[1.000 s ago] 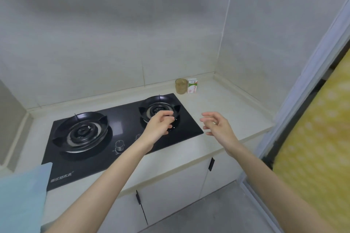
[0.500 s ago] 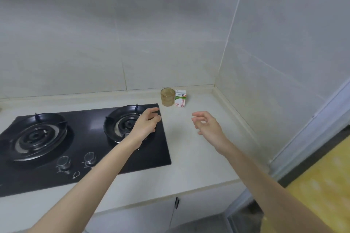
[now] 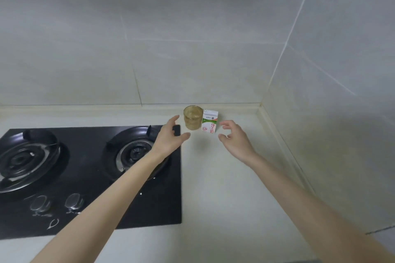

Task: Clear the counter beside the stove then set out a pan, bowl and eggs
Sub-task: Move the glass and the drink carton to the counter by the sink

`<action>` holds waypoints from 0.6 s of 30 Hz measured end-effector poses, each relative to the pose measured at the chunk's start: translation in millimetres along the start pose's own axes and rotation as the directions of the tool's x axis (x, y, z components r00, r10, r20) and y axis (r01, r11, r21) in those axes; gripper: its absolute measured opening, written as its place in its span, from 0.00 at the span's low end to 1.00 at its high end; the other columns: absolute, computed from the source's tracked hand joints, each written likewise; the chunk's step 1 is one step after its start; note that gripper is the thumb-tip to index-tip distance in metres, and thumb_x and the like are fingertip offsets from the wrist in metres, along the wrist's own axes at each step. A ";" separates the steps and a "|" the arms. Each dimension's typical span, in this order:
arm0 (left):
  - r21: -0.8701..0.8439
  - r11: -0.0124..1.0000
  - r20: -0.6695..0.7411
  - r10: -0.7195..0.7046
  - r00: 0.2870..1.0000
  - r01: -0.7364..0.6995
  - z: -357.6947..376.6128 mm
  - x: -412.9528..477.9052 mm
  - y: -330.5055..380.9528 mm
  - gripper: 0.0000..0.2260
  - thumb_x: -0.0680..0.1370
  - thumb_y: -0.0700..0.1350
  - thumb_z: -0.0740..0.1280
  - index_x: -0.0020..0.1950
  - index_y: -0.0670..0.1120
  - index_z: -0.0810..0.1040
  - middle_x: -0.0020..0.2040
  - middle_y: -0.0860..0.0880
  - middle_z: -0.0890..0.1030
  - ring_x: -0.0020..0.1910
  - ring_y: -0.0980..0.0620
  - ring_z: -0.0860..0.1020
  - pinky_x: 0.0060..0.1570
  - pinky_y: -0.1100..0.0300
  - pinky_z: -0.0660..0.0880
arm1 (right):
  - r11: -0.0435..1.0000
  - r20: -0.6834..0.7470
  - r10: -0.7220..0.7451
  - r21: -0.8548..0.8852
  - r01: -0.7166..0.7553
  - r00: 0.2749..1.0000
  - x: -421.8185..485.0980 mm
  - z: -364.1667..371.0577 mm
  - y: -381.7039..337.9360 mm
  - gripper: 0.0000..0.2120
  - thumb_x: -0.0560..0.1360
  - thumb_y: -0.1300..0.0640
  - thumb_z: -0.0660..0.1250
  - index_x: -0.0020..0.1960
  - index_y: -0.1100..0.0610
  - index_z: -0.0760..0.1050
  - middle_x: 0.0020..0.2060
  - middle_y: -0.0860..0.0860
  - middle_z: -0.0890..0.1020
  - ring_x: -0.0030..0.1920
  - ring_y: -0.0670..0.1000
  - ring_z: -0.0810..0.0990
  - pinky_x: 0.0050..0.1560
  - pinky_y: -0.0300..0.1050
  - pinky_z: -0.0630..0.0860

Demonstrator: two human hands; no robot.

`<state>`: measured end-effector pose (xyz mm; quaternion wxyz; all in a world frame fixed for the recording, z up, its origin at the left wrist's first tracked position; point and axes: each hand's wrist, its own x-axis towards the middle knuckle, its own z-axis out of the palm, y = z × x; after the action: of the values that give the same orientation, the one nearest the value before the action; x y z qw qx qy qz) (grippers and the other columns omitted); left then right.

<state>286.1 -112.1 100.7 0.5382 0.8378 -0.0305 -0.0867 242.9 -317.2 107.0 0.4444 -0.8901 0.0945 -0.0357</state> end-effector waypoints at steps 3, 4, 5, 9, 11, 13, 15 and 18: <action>0.032 0.999 -0.010 -0.005 1.000 0.005 15.6 48.1 -8.1 0.38 0.73 0.45 0.73 0.77 0.50 0.56 0.74 0.45 0.64 0.69 0.47 0.67 0.62 0.59 0.67 | 0.993 0.039 -0.015 -0.113 0.019 0.999 43.8 8.1 16.0 0.21 0.76 0.59 0.63 0.68 0.49 0.67 0.61 0.51 0.72 0.61 0.56 0.70 0.60 0.47 0.69; 0.037 0.999 -0.012 -0.010 1.000 0.011 20.3 62.3 -10.6 0.39 0.72 0.45 0.74 0.78 0.49 0.55 0.74 0.45 0.63 0.69 0.47 0.67 0.62 0.60 0.66 | 0.987 0.052 -0.023 -0.157 0.031 0.998 56.7 10.6 19.4 0.22 0.76 0.59 0.62 0.69 0.49 0.67 0.63 0.52 0.71 0.63 0.57 0.69 0.60 0.47 0.68; 0.043 0.999 -0.011 -0.013 1.000 0.013 26.8 82.3 -15.2 0.40 0.72 0.44 0.74 0.78 0.49 0.55 0.74 0.45 0.62 0.70 0.47 0.66 0.64 0.59 0.66 | 0.980 0.062 -0.024 -0.196 0.036 0.998 74.9 14.4 24.8 0.23 0.76 0.59 0.62 0.70 0.50 0.66 0.64 0.53 0.70 0.64 0.57 0.68 0.60 0.48 0.67; 0.087 0.996 0.010 -0.025 1.000 0.024 47.3 139.3 -33.9 0.40 0.70 0.45 0.75 0.77 0.49 0.57 0.74 0.46 0.60 0.73 0.48 0.62 0.69 0.57 0.63 | 0.953 0.096 -0.013 -0.300 0.042 0.995 129.5 30.4 38.6 0.26 0.76 0.60 0.62 0.72 0.48 0.63 0.67 0.53 0.68 0.65 0.59 0.66 0.61 0.50 0.68; 0.104 0.994 0.024 -0.043 0.999 0.040 56.5 163.0 -42.6 0.42 0.70 0.47 0.76 0.77 0.50 0.55 0.77 0.46 0.55 0.75 0.50 0.58 0.67 0.62 0.59 | 0.938 0.121 -0.016 -0.342 0.057 0.993 153.1 37.8 45.0 0.27 0.75 0.60 0.61 0.72 0.47 0.62 0.67 0.52 0.68 0.66 0.58 0.65 0.62 0.50 0.68; 0.101 0.992 0.024 -0.083 0.996 0.080 63.2 182.5 -51.3 0.45 0.69 0.47 0.77 0.78 0.51 0.54 0.78 0.47 0.48 0.76 0.50 0.55 0.68 0.61 0.58 | 0.925 0.142 -0.031 -0.372 0.082 0.989 172.1 45.6 51.7 0.28 0.75 0.62 0.61 0.73 0.47 0.61 0.67 0.50 0.68 0.67 0.58 0.64 0.63 0.51 0.69; 0.095 0.990 0.019 -0.105 0.994 0.102 68.0 201.1 -59.1 0.47 0.67 0.47 0.79 0.78 0.52 0.54 0.78 0.47 0.47 0.77 0.48 0.54 0.71 0.56 0.59 | 0.911 0.167 -0.026 -0.403 0.092 0.986 187.5 52.9 59.9 0.29 0.75 0.62 0.60 0.74 0.47 0.60 0.68 0.49 0.67 0.67 0.57 0.63 0.63 0.50 0.69; 0.101 0.990 0.038 -0.102 0.994 0.098 74.5 220.7 -65.4 0.49 0.65 0.46 0.80 0.78 0.51 0.53 0.77 0.47 0.53 0.76 0.48 0.57 0.73 0.51 0.60 | 0.891 0.210 -0.029 -0.437 0.120 0.977 203.2 61.5 72.2 0.27 0.77 0.63 0.60 0.74 0.50 0.60 0.67 0.50 0.68 0.67 0.57 0.65 0.63 0.50 0.69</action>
<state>487.1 -183.3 -13.6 0.4903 0.8618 -0.0043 -0.1300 441.1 -351.9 8.2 0.2334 -0.9704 0.0211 0.0583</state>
